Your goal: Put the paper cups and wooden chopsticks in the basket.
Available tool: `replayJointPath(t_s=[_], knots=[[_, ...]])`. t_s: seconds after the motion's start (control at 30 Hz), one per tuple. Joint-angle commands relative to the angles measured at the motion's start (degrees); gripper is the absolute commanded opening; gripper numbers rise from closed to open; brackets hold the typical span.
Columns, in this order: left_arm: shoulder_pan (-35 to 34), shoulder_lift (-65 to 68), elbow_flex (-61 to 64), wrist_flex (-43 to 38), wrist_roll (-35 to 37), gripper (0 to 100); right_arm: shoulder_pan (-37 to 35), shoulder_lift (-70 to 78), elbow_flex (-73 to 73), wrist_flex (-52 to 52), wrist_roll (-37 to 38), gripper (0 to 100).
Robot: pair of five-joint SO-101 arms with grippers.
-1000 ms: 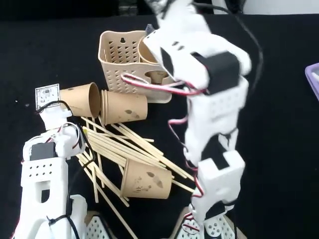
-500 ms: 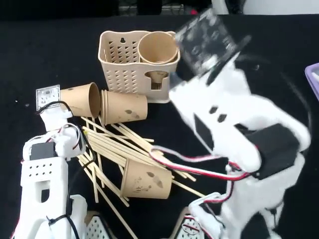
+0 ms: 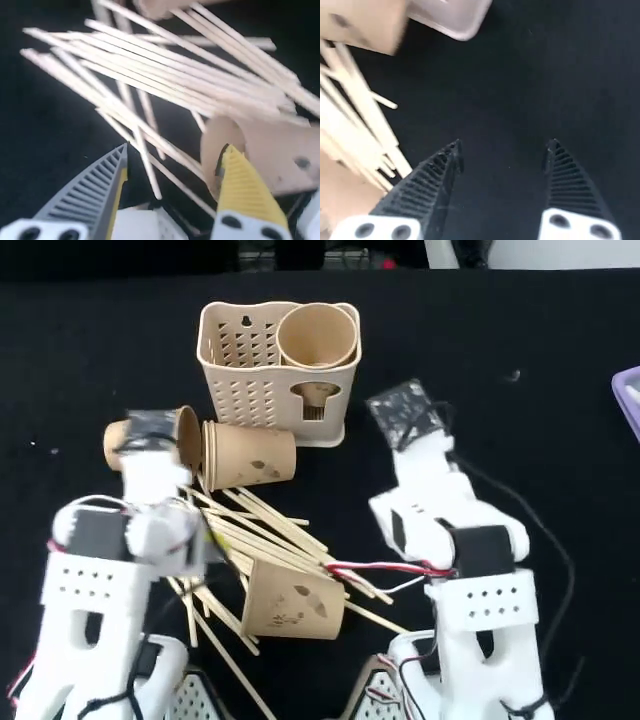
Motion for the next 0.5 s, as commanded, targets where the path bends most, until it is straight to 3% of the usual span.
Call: replayJointPath(t_s=[0.0,0.2,0.47], knots=[[10.59,-0.53,0.13,0.62,3.16,30,4.66,-1.80,3.65,-3.96,-0.18,26.8],[21.67,-1.14,1.98,-0.70,10.11,30,6.33,-2.07,4.62,-4.04,-0.18,26.8],[28.00,-0.62,7.52,-5.98,10.11,30,6.33,-2.15,4.70,-4.04,-0.26,26.8]])
